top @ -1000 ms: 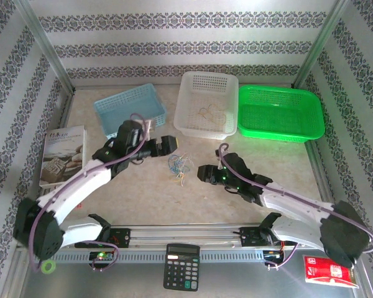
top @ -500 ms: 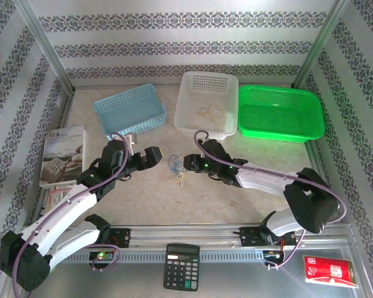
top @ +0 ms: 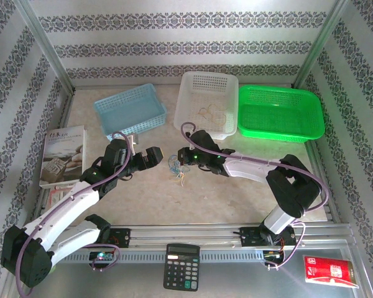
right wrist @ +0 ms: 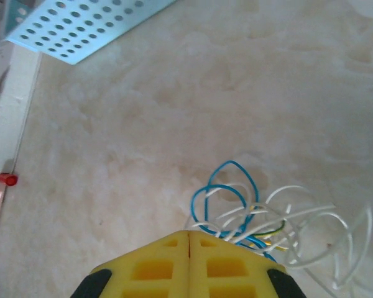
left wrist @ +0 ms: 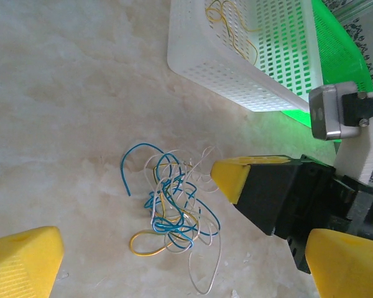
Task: Untangle the cables
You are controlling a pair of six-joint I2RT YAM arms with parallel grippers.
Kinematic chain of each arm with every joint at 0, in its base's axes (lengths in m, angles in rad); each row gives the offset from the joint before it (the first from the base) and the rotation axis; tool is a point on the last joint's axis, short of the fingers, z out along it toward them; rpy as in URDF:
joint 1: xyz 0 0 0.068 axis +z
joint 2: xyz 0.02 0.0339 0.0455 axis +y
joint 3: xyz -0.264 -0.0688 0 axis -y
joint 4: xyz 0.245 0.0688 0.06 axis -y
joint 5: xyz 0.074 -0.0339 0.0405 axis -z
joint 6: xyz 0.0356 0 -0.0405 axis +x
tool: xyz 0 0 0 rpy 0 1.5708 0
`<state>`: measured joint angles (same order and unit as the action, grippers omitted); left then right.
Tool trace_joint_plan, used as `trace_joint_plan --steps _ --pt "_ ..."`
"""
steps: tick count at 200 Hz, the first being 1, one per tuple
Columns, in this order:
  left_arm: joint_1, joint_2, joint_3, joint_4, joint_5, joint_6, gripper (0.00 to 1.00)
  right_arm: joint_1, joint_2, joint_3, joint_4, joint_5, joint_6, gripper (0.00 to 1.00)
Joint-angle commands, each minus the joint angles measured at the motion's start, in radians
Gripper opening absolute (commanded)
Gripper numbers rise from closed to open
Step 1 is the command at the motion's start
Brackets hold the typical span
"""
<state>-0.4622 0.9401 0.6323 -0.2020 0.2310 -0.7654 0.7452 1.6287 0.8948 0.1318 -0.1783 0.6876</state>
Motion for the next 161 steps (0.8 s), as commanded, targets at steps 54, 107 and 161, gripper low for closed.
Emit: trace_joint_plan --steps 54,107,161 --pt "0.016 -0.015 0.025 -0.004 0.012 -0.014 1.00 -0.025 -0.076 -0.053 -0.064 0.094 -0.017 0.48" --pt "0.016 -0.012 0.028 -0.001 0.021 -0.013 1.00 -0.048 0.000 -0.028 -0.064 0.108 -0.006 0.45" --pt "0.016 -0.011 0.020 0.012 0.024 -0.022 1.00 -0.045 0.096 0.050 -0.052 0.061 -0.007 0.17"
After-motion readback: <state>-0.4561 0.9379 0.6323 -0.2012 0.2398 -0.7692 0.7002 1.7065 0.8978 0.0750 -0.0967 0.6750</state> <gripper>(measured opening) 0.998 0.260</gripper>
